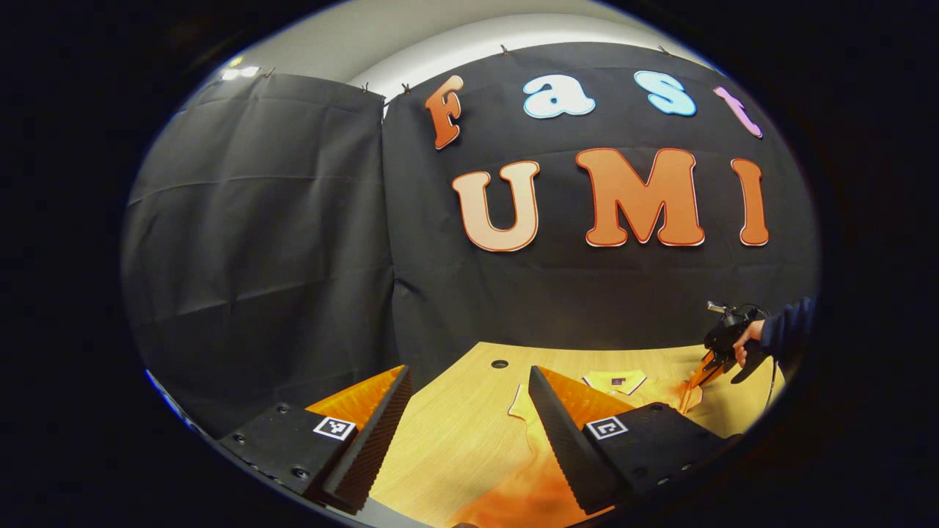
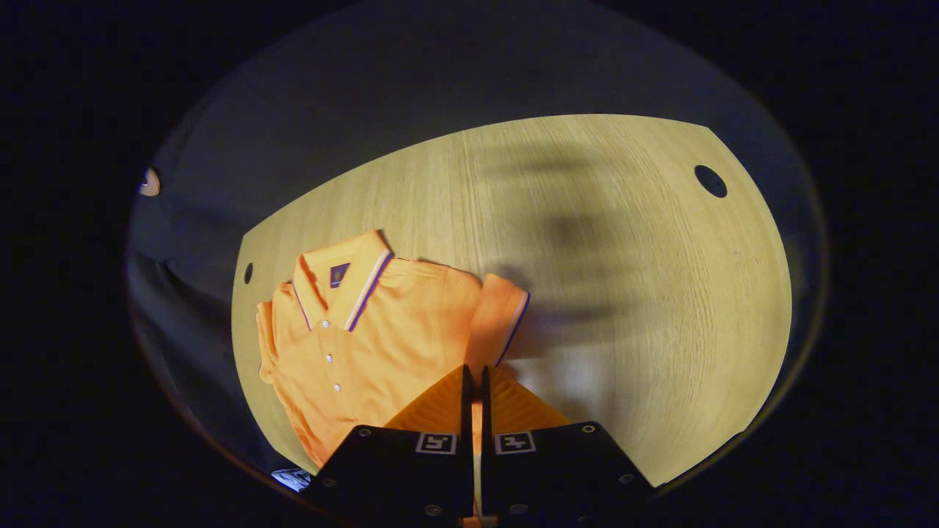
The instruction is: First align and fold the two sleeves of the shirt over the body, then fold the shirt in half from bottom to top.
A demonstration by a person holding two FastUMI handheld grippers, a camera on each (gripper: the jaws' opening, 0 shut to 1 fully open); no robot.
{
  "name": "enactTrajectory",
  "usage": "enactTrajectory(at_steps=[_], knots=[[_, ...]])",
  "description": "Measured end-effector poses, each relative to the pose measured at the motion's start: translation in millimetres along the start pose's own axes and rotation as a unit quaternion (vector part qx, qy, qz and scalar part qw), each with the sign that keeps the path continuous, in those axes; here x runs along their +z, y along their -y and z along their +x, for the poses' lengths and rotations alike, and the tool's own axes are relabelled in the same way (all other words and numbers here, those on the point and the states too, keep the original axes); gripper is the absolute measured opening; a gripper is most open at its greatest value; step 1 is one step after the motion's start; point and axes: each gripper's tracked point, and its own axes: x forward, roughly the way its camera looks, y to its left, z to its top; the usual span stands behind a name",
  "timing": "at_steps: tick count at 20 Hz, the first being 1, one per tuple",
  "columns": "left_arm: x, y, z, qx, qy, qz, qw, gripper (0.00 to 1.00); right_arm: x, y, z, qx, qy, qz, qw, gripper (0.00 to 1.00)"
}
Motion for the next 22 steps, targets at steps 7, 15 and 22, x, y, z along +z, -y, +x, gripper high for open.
enactTrajectory(at_steps=[7, 15, 22], knots=[[-4.6, -4.2, 4.8, 0.018, -0.008, 0.002, 1.000, 0.98, 1.2, -66.2, 8.1, 0.051, -0.006, -0.015, 0.999, 0.05], [-34.0, -4.6, 28.8, 0.010, -0.066, -0.039, 0.997, 0.99, -7.1, -74.6, -5.1, 0.067, 0.017, -0.075, 0.995, 0.63], [-66.1, 55.0, 123.3, -0.121, -0.159, -0.091, 0.976, 0.98, -9.6, -57.4, -70.3, 0.064, 0.117, -0.058, 0.989, 0.80]])
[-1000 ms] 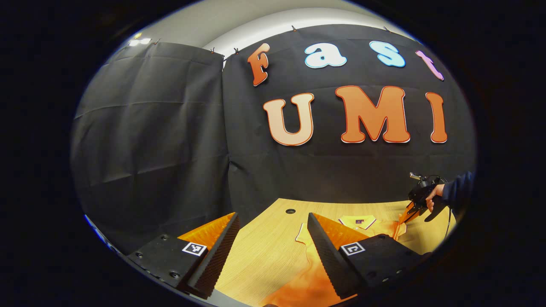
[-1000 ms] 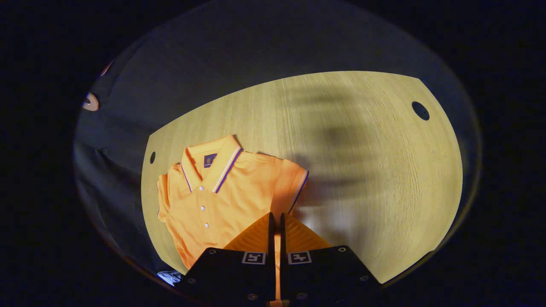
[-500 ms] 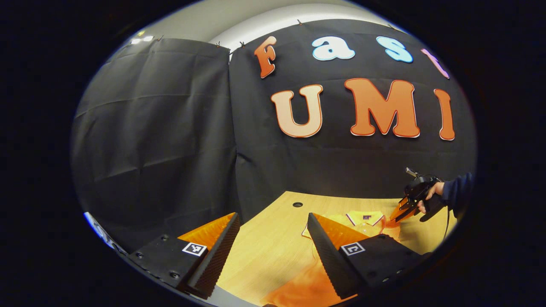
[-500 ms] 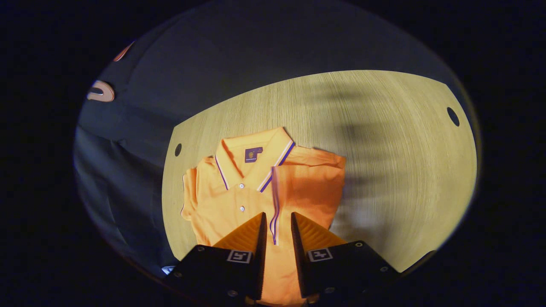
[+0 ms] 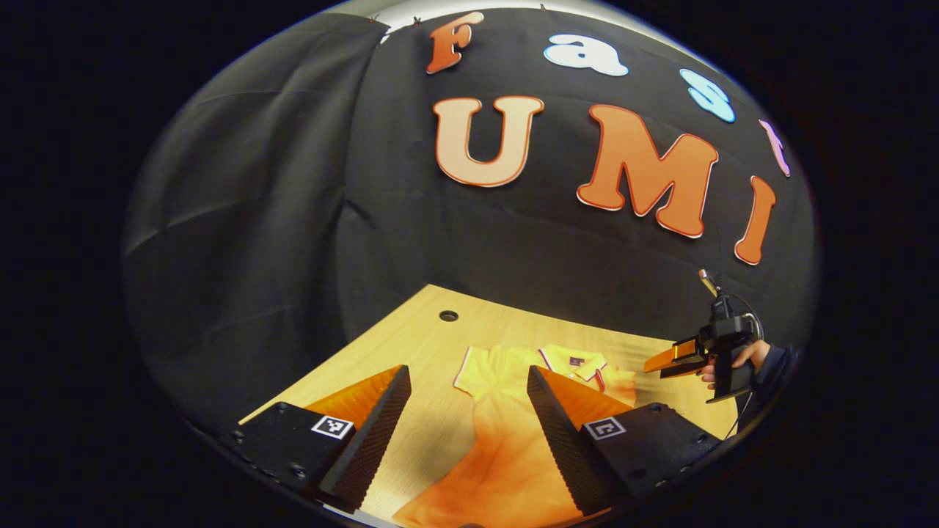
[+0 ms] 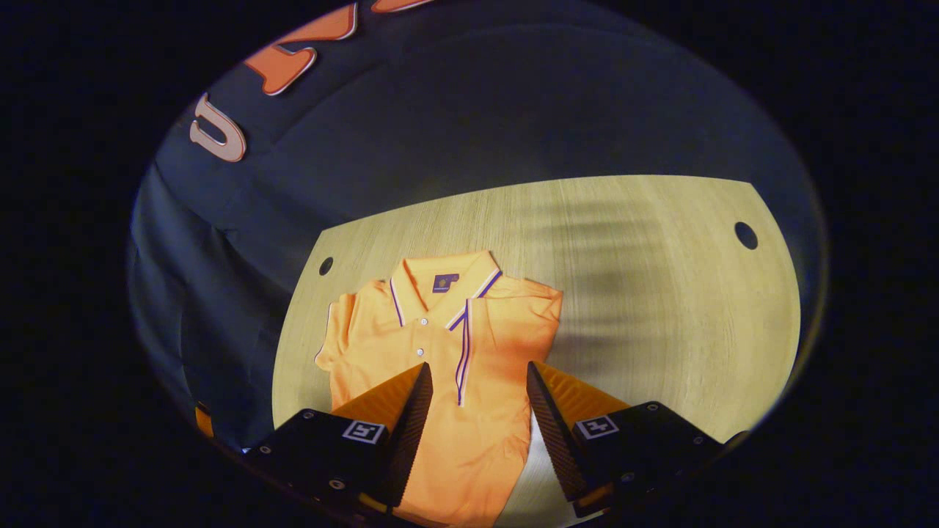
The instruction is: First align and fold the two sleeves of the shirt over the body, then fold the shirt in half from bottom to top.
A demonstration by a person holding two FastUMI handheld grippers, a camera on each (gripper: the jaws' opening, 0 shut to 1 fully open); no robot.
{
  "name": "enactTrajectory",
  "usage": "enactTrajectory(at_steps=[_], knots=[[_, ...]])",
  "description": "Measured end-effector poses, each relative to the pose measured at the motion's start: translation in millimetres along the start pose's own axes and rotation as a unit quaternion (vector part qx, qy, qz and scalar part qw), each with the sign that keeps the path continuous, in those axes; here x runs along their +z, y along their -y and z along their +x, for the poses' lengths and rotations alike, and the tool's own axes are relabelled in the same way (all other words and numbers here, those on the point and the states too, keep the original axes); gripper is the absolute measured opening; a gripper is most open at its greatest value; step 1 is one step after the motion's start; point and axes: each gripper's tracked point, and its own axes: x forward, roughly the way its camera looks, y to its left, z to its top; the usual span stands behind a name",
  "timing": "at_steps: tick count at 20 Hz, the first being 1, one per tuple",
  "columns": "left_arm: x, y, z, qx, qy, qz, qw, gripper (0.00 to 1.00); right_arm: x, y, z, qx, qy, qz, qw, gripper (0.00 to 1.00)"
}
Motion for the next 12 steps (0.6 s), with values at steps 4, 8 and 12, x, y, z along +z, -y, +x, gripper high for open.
enactTrajectory(at_steps=[4, 8, 12], knots=[[-23.7, 1.3, 62.2, -0.052, -0.101, -0.031, 0.993, 0.98, -4.3, 8.7, -48.3, -0.028, 0.054, 0.021, 0.998, 0.81], [-71.1, -6.6, 130.6, -0.050, -0.241, -0.037, 0.968, 0.98, -13.5, 11.1, -79.6, -0.063, 0.107, 0.024, 0.992, 0.81], [-96.5, -0.4, 186.8, -0.087, -0.309, -0.012, 0.947, 0.98, -30.7, 20.2, -112.5, -0.127, 0.155, 0.008, 0.980, 0.91]])
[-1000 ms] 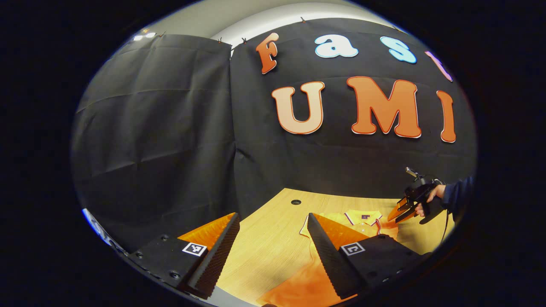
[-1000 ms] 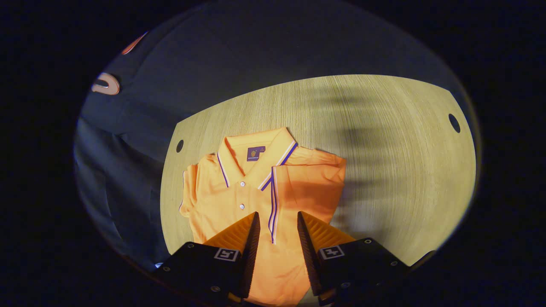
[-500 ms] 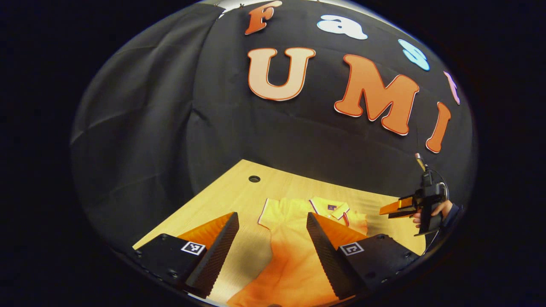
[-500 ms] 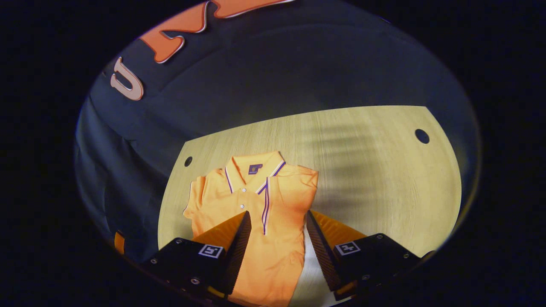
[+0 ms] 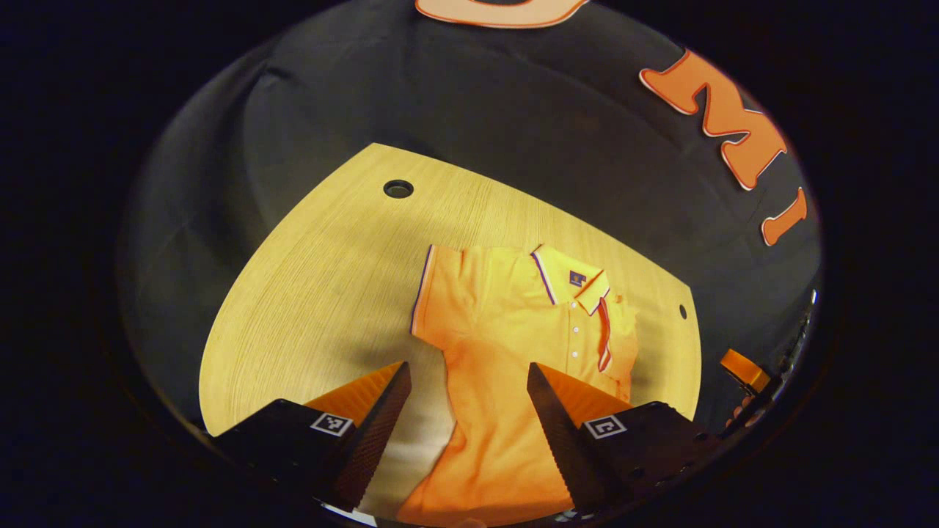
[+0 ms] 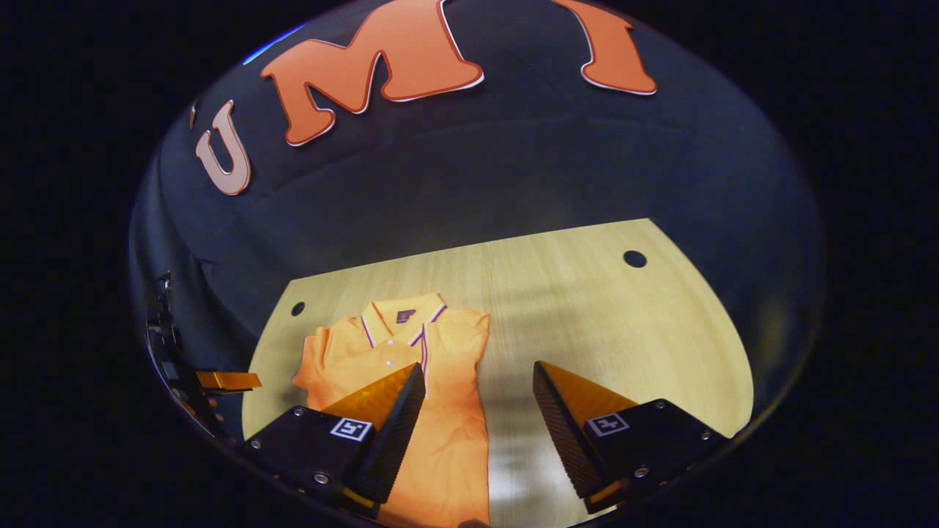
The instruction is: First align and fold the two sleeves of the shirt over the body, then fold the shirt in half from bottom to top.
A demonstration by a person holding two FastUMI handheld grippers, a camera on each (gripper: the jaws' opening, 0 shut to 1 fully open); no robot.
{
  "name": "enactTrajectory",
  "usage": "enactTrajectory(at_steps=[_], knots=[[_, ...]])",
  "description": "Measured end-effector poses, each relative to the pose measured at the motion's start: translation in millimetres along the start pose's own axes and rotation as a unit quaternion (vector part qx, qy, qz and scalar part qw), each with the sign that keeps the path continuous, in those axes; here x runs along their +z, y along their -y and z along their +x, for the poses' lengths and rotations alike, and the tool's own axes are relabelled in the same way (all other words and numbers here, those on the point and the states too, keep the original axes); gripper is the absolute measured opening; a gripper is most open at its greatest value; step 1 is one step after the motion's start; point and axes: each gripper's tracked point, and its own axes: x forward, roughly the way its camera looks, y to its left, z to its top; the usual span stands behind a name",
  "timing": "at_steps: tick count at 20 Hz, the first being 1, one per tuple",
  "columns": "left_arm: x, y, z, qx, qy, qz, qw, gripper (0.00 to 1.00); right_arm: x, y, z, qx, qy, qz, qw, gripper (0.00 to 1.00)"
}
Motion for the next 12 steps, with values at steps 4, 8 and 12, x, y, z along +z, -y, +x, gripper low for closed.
enactTrajectory(at_steps=[4, 8, 12], knots=[[22.1, -12.0, 42.1, 0.012, -0.046, 0.048, 0.998, 0.98, -17.6, 10.6, -32.8, -0.041, 0.020, 0.018, 0.999, 0.93], [23.2, -19.6, 85.8, 0.010, -0.092, 0.067, 0.993, 0.98, -32.4, 10.0, -64.4, -0.065, 0.047, 0.031, 0.996, 0.93], [17.0, -32.9, 115.2, 0.029, -0.135, 0.097, 0.986, 0.98, -38.0, 23.8, -85.9, -0.105, 0.070, 0.024, 0.992, 0.93]])
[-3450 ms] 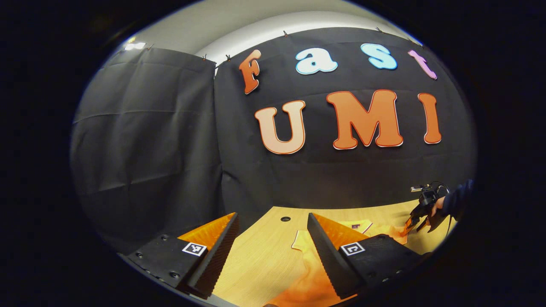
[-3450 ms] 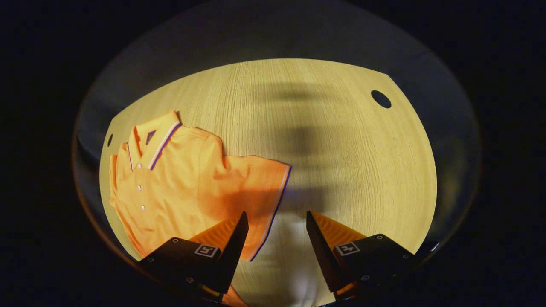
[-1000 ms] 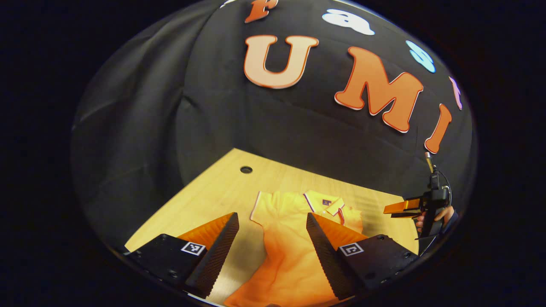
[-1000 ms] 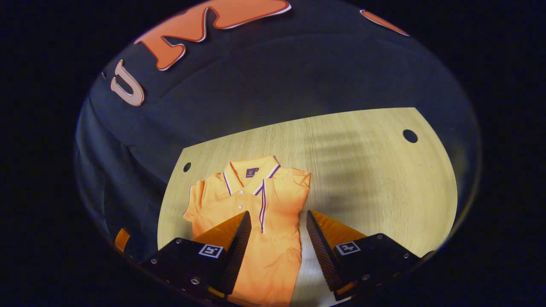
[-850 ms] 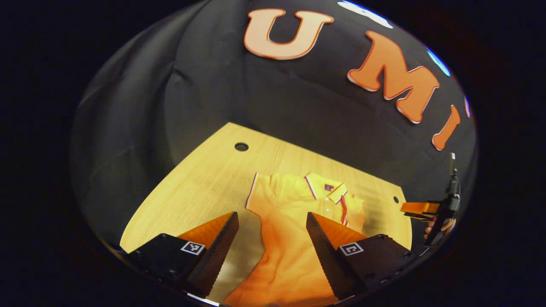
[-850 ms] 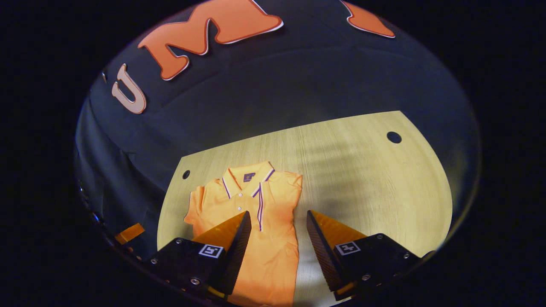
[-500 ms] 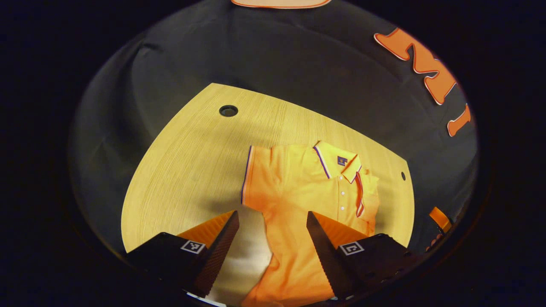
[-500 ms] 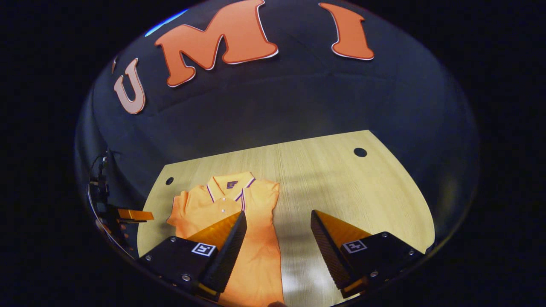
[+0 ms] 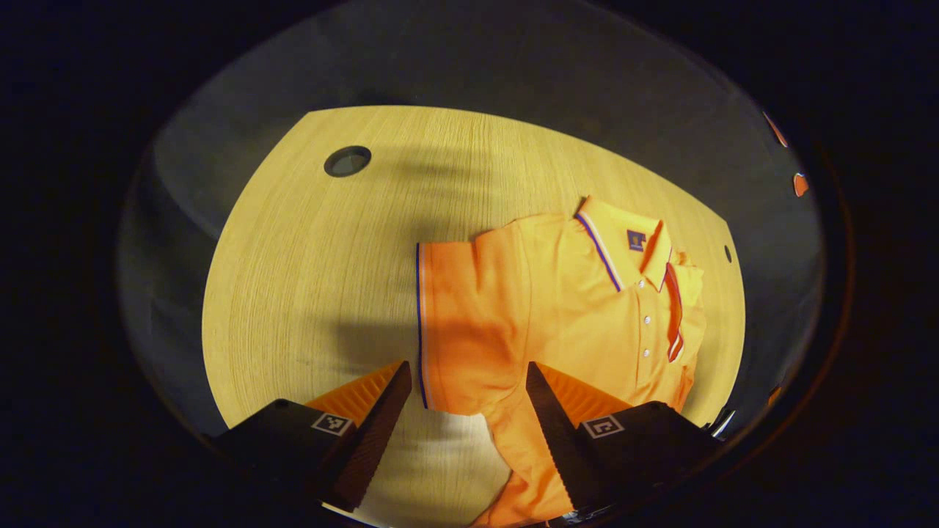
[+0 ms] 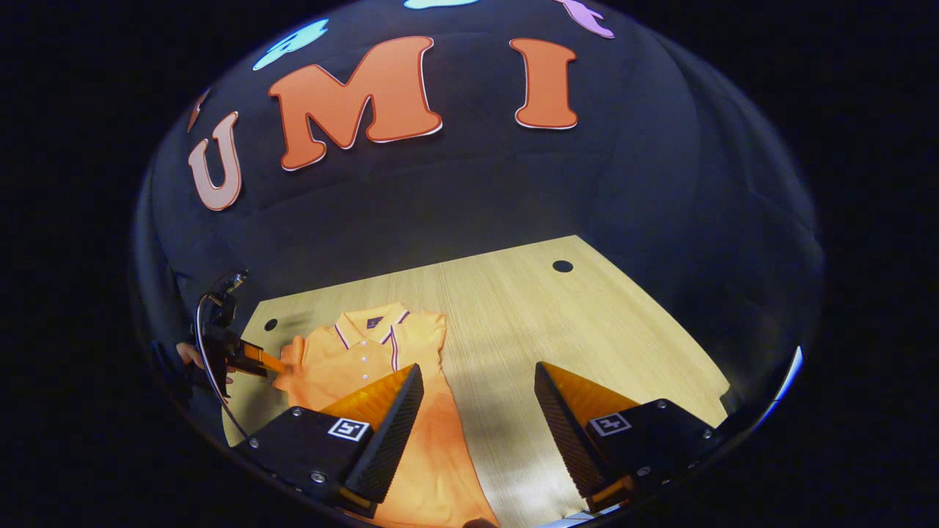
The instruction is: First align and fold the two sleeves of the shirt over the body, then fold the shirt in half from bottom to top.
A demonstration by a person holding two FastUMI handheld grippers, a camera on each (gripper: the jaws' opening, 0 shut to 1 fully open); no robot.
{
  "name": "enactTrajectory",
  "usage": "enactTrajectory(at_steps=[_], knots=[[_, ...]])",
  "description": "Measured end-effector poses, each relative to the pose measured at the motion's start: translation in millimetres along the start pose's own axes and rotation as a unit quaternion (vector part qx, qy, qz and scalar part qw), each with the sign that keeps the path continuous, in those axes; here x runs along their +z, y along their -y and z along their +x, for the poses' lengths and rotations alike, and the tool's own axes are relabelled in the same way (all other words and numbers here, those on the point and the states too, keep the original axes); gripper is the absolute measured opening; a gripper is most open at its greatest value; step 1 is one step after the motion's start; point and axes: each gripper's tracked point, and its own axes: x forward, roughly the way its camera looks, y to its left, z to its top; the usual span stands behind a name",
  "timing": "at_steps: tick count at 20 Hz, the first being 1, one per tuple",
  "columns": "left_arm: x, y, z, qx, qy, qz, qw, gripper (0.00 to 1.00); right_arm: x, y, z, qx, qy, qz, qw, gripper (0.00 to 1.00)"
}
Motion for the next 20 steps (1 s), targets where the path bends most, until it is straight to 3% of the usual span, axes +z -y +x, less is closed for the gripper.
enactTrajectory(at_steps=[10, 11, 12, 14, 16, 18, 19, 20], knots=[[13.7, -17.8, 30.9, 0.062, -0.022, 0.040, 0.997, 0.94, 9.7, 30.6, -27.5, -0.043, 0.021, 0.001, 0.999, 0.95], [13.7, -16.7, 32.6, 0.061, -0.026, 0.041, 0.997, 0.82, 10.4, 32.6, -28.3, -0.046, 0.022, 0.002, 0.999, 0.95], [13.3, -16.6, 31.7, 0.059, -0.022, 0.045, 0.997, 0.82, 9.9, 33.3, -28.6, -0.045, 0.023, 0.002, 0.999, 0.94], [17.3, -8.1, 32.8, 0.051, -0.012, 0.038, 0.998, 0.64, 8.7, 32.2, -27.5, -0.046, 0.024, 0.005, 0.999, 0.95], [14.3, -4.0, 33.1, 0.043, -0.009, 0.045, 0.998, 0.17, 2.9, 33.1, -26.9, -0.045, 0.017, 0.006, 0.999, 0.95], [16.5, 0.9, 29.1, 0.035, 0.002, 0.045, 0.998, 0.17, -0.7, 32.8, -25.8, -0.044, 0.012, 0.004, 0.999, 0.95], [16.6, 3.9, 24.3, 0.031, 0.006, 0.049, 0.998, 0.05, -0.4, 33.2, -25.4, -0.044, 0.011, 0.002, 0.999, 0.95], [20.1, 4.3, 16.4, 0.030, 0.014, 0.054, 0.998, 0.06, 0.3, 35.7, -24.8, -0.048, 0.011, 0.000, 0.999, 0.95]])
